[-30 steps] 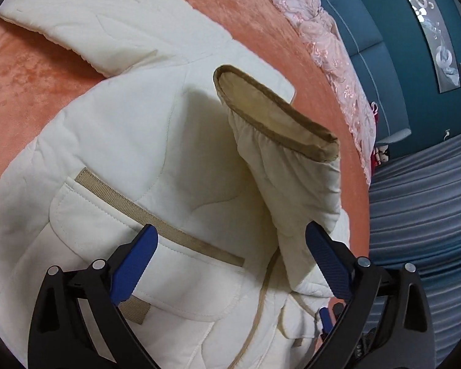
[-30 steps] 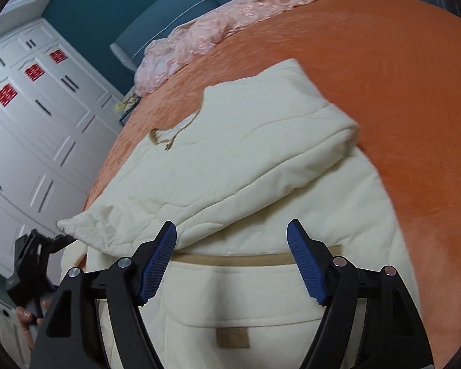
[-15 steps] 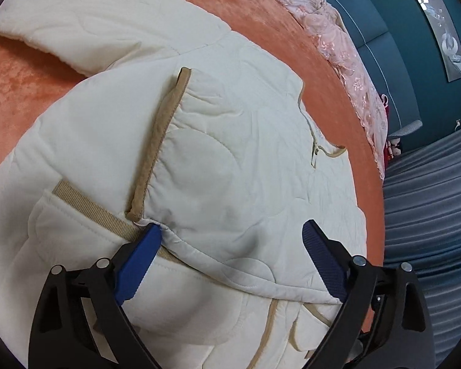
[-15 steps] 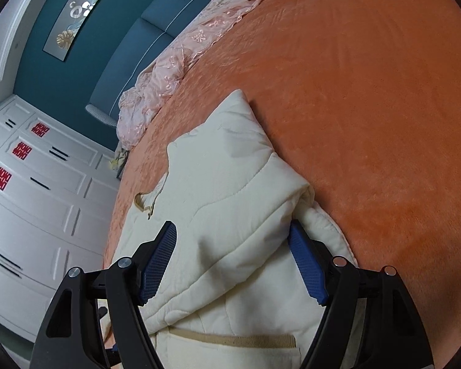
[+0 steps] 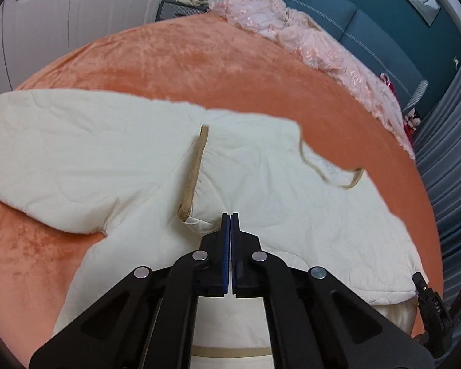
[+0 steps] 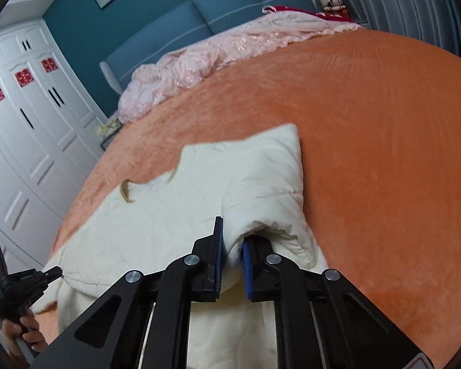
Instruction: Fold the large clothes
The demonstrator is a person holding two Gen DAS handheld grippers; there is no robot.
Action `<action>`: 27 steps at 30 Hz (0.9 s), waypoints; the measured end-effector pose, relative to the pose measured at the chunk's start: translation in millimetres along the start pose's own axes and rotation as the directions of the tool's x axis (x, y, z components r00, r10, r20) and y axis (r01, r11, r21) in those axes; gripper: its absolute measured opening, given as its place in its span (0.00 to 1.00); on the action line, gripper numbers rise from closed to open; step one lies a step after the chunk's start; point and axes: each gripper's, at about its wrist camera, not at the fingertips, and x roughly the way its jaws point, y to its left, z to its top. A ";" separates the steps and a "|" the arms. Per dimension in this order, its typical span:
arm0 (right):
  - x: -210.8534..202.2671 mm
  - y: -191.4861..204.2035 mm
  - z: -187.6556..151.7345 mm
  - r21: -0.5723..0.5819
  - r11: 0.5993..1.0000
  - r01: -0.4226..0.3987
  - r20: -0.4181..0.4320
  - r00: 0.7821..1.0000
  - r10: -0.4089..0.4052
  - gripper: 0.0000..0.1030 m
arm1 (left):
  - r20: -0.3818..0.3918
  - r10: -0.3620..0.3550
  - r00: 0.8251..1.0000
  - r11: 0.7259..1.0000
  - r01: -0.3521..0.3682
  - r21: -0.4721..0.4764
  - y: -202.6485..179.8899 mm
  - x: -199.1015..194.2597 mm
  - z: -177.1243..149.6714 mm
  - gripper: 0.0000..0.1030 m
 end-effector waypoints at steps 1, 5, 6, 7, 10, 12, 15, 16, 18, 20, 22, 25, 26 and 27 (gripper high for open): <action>7.5 -3.9 -5.8 -0.002 1.000 0.027 -0.023 0.999 -0.027 0.09 | -0.018 0.029 0.999 1.000 -0.029 0.013 2.1 9.4 -8.3 0.00; 19.2 -17.5 -21.2 0.003 0.998 0.065 -0.066 0.996 -0.065 0.08 | -0.011 0.068 0.998 0.996 -0.067 0.064 8.6 25.6 -33.2 0.00; 19.8 -17.6 -22.5 -0.004 0.997 0.075 -0.066 0.995 -0.075 0.08 | 0.004 0.080 0.997 0.993 -0.080 0.082 6.8 26.7 -36.1 0.00; 21.5 -16.1 -23.6 -0.016 0.996 0.090 -0.066 0.994 -0.091 0.08 | 0.019 0.094 0.995 0.990 -0.095 0.101 4.2 27.2 -39.0 0.00; 28.9 -12.0 -27.5 -0.051 0.990 0.132 -0.065 0.989 -0.135 0.08 | 0.066 0.128 0.990 0.979 -0.137 0.152 -2.3 30.3 -48.1 0.00; 31.3 -12.0 -29.7 -0.062 0.987 0.151 -0.063 0.986 -0.155 0.08 | 0.094 0.141 0.985 0.973 -0.156 0.170 -5.6 29.9 -53.1 0.00; 33.7 -12.6 -30.5 -0.071 0.984 0.165 -0.063 0.984 -0.169 0.07 | 0.122 0.153 0.981 0.968 -0.173 0.182 -7.4 30.6 -57.9 0.00; 34.2 -11.8 -30.2 -0.077 0.983 0.169 -0.064 0.983 -0.174 0.08 | 0.129 0.159 0.979 0.965 -0.182 0.187 -8.0 31.2 -59.1 0.00; 30.4 -12.3 -29.0 -0.073 0.983 0.166 -0.061 0.984 -0.170 0.09 | 0.147 0.171 0.974 0.960 -0.199 0.198 -9.6 30.4 -60.9 0.00; 15.0 -8.8 -28.6 -0.058 0.979 0.197 -0.058 0.978 -0.200 0.20 | 0.158 0.175 0.972 0.958 -0.205 0.200 -10.1 29.2 -62.8 0.00; -19.5 7.1 -36.6 -0.061 0.960 0.272 0.019 0.962 -0.271 0.28 | 0.166 0.175 0.970 0.958 -0.207 0.200 -9.9 28.8 -64.0 0.00; -55.3 50.0 -47.8 -0.111 0.968 0.225 0.114 0.970 -0.213 0.28 | 0.182 0.183 0.966 0.954 -0.220 0.206 -13.3 28.6 -67.2 0.00; -50.5 71.1 -48.7 -0.166 0.970 0.175 0.077 0.983 -0.164 0.28 | 0.187 0.189 0.964 0.951 -0.227 0.210 -14.7 28.5 -67.9 0.00; -40.7 92.4 -49.1 -0.232 0.964 0.132 0.035 0.991 -0.127 0.28 | 0.190 0.191 0.963 0.950 -0.230 0.212 -15.1 28.4 -68.2 0.00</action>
